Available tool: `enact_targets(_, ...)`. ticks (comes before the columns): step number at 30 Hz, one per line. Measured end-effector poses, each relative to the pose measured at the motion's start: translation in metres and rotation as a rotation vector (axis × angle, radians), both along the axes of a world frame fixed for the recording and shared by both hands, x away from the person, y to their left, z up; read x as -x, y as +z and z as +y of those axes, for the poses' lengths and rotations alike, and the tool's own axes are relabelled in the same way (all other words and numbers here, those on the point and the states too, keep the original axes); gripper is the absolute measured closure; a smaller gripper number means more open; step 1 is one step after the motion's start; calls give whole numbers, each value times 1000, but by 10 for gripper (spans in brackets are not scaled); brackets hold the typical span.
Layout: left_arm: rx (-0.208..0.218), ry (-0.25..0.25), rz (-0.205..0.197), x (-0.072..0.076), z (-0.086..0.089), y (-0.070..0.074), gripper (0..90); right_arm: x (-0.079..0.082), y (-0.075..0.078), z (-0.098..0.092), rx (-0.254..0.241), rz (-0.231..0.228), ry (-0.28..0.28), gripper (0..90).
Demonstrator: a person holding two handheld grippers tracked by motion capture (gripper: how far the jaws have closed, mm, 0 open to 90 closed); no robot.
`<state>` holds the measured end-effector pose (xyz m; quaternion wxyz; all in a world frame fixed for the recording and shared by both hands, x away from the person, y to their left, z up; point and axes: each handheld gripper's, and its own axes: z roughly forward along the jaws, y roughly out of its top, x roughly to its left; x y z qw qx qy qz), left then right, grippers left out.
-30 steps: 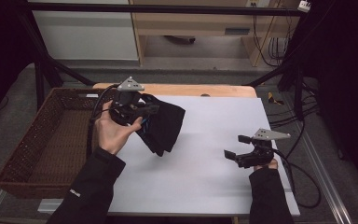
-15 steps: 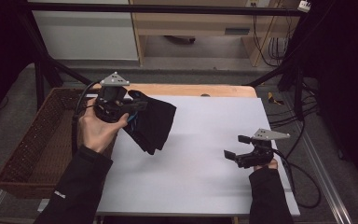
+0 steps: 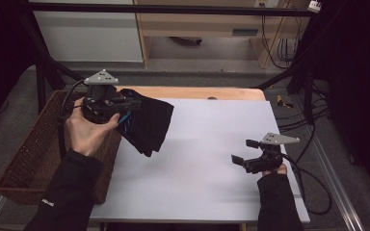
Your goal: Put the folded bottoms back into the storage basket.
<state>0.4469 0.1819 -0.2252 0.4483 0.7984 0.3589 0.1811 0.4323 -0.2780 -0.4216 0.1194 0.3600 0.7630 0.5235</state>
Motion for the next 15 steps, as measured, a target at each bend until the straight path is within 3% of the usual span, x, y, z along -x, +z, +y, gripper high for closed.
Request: enact_targets(15, 3, 18, -14, 3, 18, 15, 832, 0, 0, 0, 0, -1, 1, 37)
